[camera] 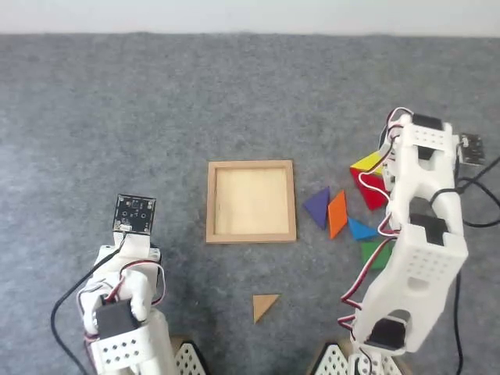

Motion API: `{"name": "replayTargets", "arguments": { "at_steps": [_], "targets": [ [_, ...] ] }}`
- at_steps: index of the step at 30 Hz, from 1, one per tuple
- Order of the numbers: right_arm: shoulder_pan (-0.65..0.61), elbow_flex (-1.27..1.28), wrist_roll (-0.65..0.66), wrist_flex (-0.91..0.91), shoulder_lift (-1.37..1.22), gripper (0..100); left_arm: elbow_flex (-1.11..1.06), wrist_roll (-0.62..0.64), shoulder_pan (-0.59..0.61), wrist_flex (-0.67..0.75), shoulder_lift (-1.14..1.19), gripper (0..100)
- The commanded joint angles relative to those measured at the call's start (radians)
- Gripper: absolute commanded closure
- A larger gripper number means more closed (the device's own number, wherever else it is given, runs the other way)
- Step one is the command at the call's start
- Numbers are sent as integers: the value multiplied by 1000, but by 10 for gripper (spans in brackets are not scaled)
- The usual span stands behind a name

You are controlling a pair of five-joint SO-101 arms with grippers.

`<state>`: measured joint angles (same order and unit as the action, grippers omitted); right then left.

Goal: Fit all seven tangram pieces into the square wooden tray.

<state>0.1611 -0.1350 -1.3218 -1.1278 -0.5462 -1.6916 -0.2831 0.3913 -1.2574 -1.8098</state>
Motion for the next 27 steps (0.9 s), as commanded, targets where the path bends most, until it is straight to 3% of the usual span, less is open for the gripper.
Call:
{"name": "replayTargets", "arguments": {
  "at_steps": [1, 6, 13, 20, 27],
  "targets": [
    [7, -49, -17, 35, -13, 700, 8, 6, 0, -6, -12, 913],
    [-16, -49, -8, -4, -28, 700, 8, 6, 0, -6, -12, 913],
    [-110, -49, 107, -84, -33, 700, 8, 6, 0, -6, -12, 913],
    [-163, -48, 288, -110, -35, 700, 8, 6, 0, -6, -12, 913],
    [-225, -49, 566, -193, -27, 700, 8, 6, 0, -6, -12, 913]
  ]
}}
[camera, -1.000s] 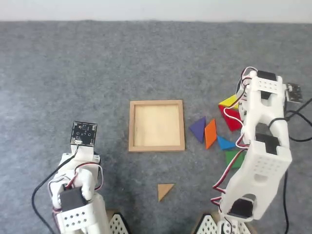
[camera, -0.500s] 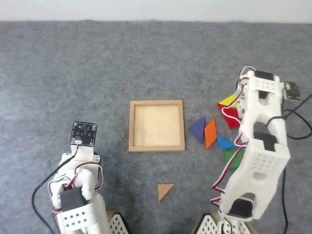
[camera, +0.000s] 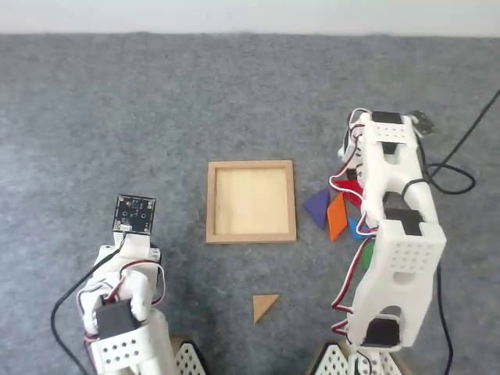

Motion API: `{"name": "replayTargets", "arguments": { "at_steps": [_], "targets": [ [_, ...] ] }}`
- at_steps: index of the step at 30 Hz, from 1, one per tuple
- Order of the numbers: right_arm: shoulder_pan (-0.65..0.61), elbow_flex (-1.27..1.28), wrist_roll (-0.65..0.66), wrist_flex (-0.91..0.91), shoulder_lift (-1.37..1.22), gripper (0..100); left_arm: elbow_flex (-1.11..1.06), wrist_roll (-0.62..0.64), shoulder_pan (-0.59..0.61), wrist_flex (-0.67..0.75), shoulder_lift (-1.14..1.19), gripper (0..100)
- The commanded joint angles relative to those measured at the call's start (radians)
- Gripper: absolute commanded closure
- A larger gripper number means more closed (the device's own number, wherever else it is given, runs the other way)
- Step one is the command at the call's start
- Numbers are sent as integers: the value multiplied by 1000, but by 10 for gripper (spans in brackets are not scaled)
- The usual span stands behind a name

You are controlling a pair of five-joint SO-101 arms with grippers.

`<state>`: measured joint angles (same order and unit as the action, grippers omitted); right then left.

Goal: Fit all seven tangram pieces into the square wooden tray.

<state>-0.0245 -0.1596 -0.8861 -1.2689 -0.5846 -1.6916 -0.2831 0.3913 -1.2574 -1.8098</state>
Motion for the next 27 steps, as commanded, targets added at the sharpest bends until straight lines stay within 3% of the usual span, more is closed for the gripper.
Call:
{"name": "replayTargets", "arguments": {
  "at_steps": [1, 12, 15, 18, 24, 27],
  "targets": [
    [-50, -26, 190, -65, 13, 700, 8, 6, 0, -6, -12, 913],
    [-97, -235, 1033, -217, -2, 700, 8, 6, 0, -6, -12, 913],
    [-62, -292, 1154, -226, 5, 700, 8, 6, 0, -6, -12, 913],
    [-28, -345, 1096, -332, 24, 700, 8, 6, 0, -6, -12, 913],
    [8, -325, 559, -513, 50, 700, 8, 6, 0, -6, -12, 913],
    [-22, -221, 384, -493, 54, 700, 8, 6, 0, -6, -12, 913]
  ]
}}
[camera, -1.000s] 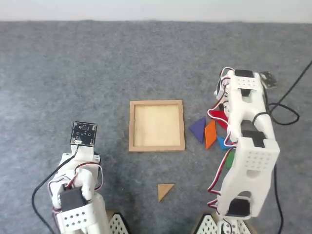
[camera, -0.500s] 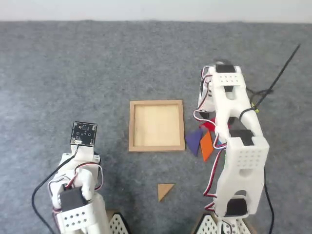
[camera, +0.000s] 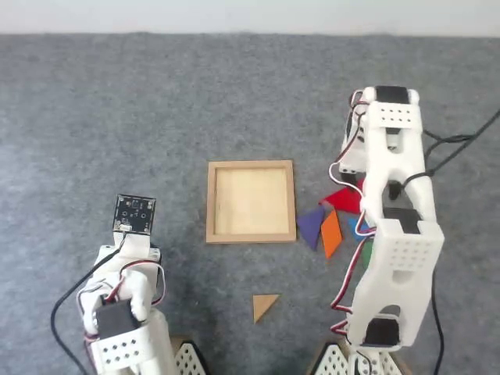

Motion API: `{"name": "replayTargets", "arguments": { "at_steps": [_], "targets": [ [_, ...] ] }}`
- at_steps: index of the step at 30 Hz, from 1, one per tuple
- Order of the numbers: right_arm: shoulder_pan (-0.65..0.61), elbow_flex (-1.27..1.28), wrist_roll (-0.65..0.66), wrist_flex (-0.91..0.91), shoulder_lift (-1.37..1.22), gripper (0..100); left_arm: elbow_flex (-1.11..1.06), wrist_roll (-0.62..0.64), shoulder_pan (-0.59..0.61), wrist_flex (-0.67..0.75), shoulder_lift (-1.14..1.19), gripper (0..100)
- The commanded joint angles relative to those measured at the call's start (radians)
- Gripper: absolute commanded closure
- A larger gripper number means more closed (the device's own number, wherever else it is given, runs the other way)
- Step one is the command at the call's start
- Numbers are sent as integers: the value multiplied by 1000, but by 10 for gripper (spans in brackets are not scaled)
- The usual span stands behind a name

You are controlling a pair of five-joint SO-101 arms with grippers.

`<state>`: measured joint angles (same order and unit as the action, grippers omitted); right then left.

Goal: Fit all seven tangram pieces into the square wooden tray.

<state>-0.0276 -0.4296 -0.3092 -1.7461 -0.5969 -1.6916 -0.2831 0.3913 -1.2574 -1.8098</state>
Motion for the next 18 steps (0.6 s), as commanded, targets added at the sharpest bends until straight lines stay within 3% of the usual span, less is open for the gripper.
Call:
{"name": "replayTargets", "arguments": {
  "at_steps": [1, 7, 15, 18],
  "targets": [
    [-27, 80, -230, -4, 65, 700, 8, 6, 0, -6, -12, 913],
    [-1, 130, -384, 145, 62, 697, 8, 6, 0, -6, -12, 913],
    [4, 155, -717, 228, 61, 696, 8, 6, 0, -6, -12, 913],
    [-15, 170, -726, 259, 31, 696, 8, 6, 0, -6, -12, 913]
  ]
}}
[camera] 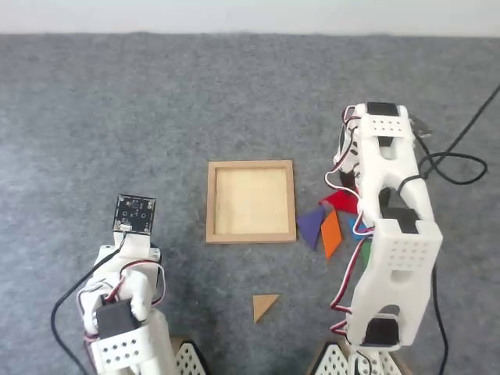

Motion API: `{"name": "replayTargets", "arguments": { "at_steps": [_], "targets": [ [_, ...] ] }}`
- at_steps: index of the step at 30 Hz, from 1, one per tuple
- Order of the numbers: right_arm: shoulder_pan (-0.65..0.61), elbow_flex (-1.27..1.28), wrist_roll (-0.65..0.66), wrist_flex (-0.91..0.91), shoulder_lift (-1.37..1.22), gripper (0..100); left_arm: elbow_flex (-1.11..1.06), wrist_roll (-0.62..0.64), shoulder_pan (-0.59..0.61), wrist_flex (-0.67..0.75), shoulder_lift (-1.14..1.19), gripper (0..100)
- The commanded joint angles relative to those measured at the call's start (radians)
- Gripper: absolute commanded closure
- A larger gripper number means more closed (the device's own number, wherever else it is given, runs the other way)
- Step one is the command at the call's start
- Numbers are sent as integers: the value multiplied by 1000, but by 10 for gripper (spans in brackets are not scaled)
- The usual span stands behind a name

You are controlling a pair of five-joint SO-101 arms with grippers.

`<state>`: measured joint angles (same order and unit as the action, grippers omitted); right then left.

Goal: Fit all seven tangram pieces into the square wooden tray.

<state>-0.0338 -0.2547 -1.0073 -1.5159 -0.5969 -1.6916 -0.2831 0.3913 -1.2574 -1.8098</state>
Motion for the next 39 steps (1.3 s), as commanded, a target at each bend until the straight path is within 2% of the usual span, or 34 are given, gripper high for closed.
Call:
{"name": "replayTargets", "arguments": {
  "at_steps": [1, 7, 10, 15, 20, 23, 29, 39],
  "targets": [
    [-19, -6, -35, 44, 13, 696, 8, 6, 0, -6, -12, 913],
    [-42, -15, -160, 145, -56, 695, 8, 6, 0, -6, -12, 913],
    [-47, -38, -160, 122, -56, 669, 8, 6, 0, -6, -12, 913],
    [-47, -46, -161, 154, -65, 554, 8, 6, 0, -6, -12, 913],
    [-38, -46, -112, 168, -67, 546, 8, 6, 0, -6, -12, 913],
    [-45, -43, -95, 165, -67, 578, 8, 6, 0, -6, -12, 913],
    [-47, -41, -100, 162, -67, 712, 8, 6, 0, -6, -12, 913],
    [-39, -41, -106, 162, -68, 717, 8, 6, 0, -6, -12, 913]
  ]
}}
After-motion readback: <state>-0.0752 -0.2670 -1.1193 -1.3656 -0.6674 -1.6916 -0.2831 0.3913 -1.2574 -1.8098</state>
